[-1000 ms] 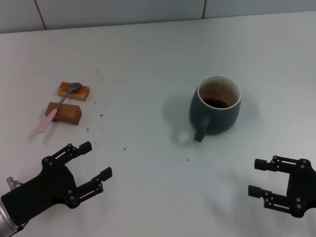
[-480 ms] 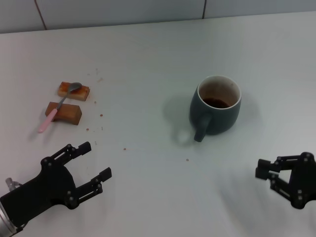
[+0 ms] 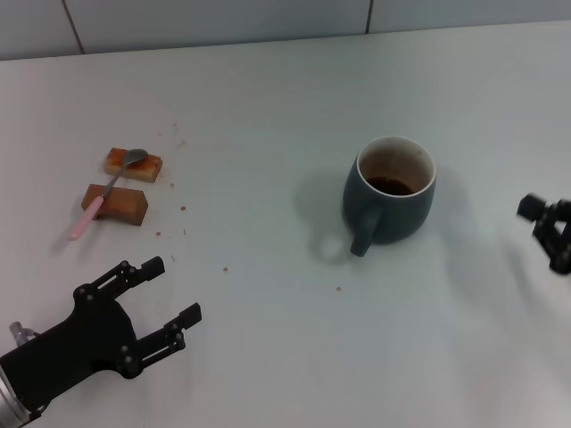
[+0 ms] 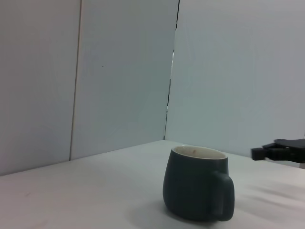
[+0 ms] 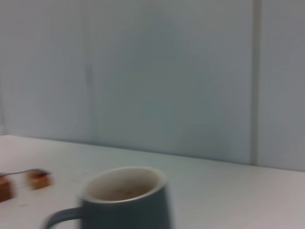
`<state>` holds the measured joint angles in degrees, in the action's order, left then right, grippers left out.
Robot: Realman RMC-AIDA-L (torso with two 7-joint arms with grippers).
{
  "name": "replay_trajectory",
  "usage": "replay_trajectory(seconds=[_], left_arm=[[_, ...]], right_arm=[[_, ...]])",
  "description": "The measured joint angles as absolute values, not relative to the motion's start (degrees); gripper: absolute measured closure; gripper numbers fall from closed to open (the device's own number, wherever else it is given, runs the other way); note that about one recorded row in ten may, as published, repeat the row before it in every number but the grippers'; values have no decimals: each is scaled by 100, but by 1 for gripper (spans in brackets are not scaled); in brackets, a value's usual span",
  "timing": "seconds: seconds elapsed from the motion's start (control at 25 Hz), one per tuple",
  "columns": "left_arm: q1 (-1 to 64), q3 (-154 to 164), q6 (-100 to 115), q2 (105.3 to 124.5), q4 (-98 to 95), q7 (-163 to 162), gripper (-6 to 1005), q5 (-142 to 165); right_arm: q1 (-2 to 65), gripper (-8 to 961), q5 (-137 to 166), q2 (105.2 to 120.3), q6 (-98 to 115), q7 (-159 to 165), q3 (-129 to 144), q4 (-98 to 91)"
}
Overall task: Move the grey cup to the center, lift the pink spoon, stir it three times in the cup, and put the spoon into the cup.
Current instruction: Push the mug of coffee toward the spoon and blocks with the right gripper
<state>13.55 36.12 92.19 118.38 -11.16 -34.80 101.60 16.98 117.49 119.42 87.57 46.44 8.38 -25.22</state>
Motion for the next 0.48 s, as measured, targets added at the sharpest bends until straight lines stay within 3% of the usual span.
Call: replay_trajectory(seconds=[0.48], left_arm=[[1396,3612,9220,11844,-1116,-3496,217,10161]], right_arm=[[2475,923,11374,11933,7033,3445,856,-1865]])
